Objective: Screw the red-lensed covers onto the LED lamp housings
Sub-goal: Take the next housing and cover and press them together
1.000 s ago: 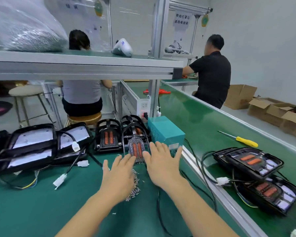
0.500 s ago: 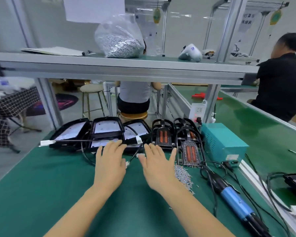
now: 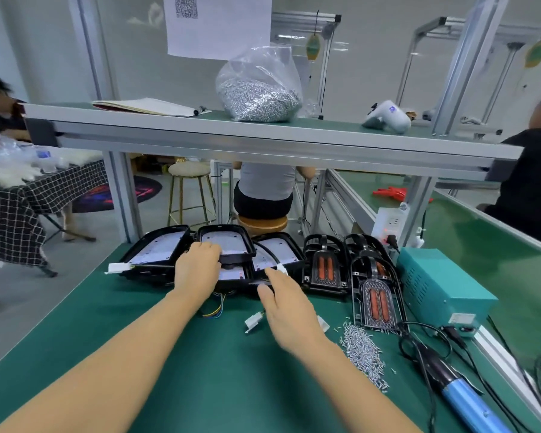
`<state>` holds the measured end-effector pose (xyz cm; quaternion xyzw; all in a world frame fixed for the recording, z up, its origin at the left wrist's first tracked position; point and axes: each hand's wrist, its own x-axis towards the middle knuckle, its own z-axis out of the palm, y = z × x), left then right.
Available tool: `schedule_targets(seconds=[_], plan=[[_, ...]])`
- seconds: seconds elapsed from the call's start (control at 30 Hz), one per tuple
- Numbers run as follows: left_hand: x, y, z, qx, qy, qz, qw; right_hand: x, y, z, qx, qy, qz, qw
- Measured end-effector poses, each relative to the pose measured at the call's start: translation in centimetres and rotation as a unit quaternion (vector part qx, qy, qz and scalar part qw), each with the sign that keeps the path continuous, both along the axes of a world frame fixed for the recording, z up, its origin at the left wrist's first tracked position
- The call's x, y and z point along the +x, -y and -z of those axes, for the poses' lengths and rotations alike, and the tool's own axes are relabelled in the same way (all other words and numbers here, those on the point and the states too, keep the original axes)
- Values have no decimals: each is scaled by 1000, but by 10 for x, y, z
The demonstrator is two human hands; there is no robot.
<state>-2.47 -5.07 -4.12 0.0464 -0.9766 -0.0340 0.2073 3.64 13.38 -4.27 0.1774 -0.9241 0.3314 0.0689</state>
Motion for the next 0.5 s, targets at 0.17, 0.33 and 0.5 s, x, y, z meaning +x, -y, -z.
schedule_targets(seconds=[0.17,0.33,0.5], plan=[[-2,4,-1,14,-43,23,999,-6,6,-11,-151,70,11,986],[17,4,-9,85,-135,43,986,-17,5,-26,-261,174,47,948],[59,-15,-11,88,-266,133,951,-27,9,-38,-467,330,25,820]])
